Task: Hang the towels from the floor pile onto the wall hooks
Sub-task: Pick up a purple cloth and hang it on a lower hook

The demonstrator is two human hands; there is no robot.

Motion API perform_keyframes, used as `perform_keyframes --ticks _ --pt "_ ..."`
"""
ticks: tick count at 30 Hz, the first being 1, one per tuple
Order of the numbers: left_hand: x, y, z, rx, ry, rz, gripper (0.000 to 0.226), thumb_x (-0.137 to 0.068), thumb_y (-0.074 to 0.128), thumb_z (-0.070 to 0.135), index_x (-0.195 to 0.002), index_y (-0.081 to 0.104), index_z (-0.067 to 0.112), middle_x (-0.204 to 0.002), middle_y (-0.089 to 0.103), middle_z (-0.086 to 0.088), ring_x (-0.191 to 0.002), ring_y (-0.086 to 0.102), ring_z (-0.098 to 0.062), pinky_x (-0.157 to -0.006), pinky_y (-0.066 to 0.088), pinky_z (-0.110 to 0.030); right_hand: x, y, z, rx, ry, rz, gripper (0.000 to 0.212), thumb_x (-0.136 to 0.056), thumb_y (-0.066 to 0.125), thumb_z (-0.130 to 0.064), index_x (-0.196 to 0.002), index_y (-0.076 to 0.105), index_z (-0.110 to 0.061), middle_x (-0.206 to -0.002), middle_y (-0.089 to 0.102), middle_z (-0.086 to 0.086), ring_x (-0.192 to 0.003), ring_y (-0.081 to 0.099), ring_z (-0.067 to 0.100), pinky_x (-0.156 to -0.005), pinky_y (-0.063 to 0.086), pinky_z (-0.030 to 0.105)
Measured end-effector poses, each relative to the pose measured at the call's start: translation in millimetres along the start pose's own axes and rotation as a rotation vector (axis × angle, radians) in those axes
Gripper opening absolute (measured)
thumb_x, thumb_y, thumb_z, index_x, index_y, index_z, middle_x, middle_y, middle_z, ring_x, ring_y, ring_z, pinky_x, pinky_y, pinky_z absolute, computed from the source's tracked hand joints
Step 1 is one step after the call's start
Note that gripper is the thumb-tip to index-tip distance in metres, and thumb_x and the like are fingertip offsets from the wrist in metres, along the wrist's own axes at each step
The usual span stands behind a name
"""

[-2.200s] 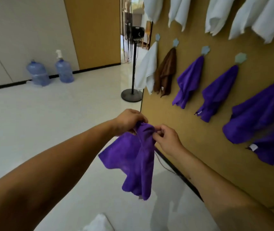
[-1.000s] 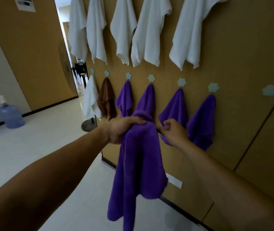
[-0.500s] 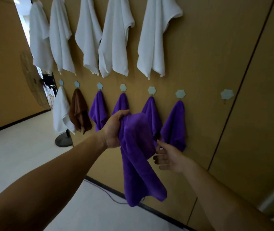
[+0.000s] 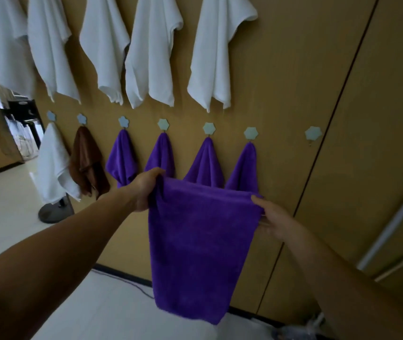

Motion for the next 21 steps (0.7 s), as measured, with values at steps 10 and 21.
perform_keyframes --ticks 10,21 --pt "-20 -43 -1 -0.089 0.098 0.196 0.022 -0.079 0.07 0.028 -0.089 0.059 0.013 -0.08 0.057 -0.005 -0.068 0.054 -0.021 -0.057 0.045 -0.03 13 -40 -64 -0.085 -0.214 0.152 0.02 -0.094 0.06 -0.032 -0.089 0.065 -0.014 -0.077 0.067 -0.001 -0.064 0.061 0.011 -0.058 0.046 0.027" --pt "-31 -19 23 -0.061 0.147 0.122 0.016 -0.088 0.056 0.013 -0.072 0.054 0.013 -0.061 0.047 -0.004 -0.043 0.047 -0.014 -0.052 0.03 -0.027 36 -93 -93 -0.001 -0.398 0.425 0.035 -0.088 0.068 -0.011 -0.121 0.058 -0.01 -0.112 0.063 0.007 -0.091 0.065 0.019 -0.071 0.055 0.029"
Point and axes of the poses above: each hand's wrist, its own x-axis away from the middle knuckle, its own y-axis out of the palm, z = x × y, the point moved 10 cm from there along -x, towards the middle knuckle
